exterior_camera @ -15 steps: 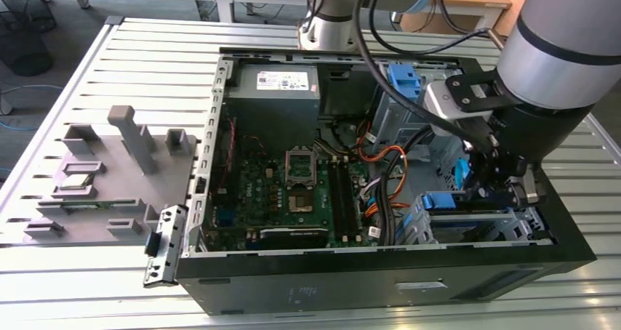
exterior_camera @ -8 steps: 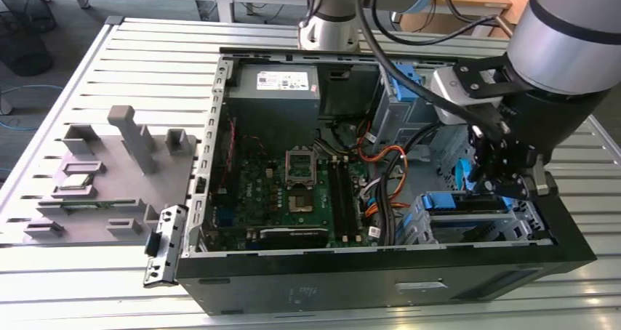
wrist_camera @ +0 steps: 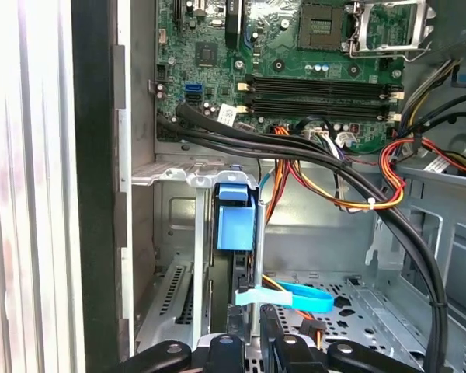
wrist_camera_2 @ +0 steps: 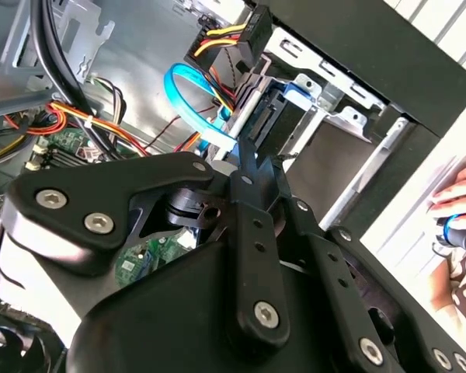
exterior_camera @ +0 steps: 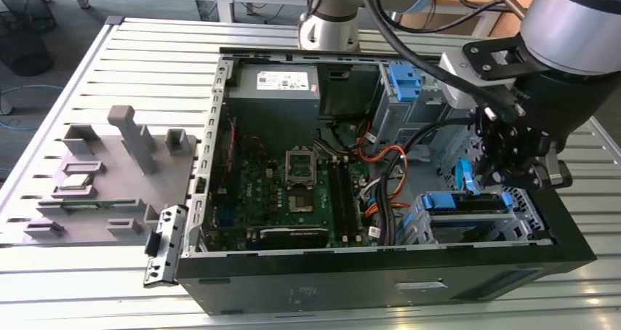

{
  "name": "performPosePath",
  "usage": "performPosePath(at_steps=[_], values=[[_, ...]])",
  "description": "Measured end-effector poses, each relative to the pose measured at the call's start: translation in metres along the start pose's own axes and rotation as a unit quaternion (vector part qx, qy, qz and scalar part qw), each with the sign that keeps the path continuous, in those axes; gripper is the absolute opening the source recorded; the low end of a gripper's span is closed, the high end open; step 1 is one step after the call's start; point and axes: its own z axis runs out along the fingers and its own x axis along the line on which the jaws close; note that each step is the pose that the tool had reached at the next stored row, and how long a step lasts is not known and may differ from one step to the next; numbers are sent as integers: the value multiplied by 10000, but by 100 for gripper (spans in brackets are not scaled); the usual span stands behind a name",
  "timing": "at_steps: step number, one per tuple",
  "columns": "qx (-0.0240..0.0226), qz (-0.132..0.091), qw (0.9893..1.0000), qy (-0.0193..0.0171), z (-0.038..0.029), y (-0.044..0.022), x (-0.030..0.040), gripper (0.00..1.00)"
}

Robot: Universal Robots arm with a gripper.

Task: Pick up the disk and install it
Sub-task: 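Insert the first disk wire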

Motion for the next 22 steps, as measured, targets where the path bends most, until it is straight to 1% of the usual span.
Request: performPosePath(at_steps=[2,7,8,9,11,13,15,18,19,22], values=[[0,0,10000,0,-34,-6,-1,23],[0,0,10000,-2,-37,-7,-1,23],[-14,0,10000,-1,-38,-8,-1,23],[-87,1,10000,-3,-38,-10,-1,23],[-267,7,9996,-10,-33,-21,0,23],[-451,12,9990,-17,-29,-33,0,23],[-630,16,9980,-24,-24,-45,1,23],[-895,23,9960,-32,-18,-63,1,23],[-918,24,9958,-34,-18,-64,1,23],[-921,25,9957,-33,-18,-65,2,23]])
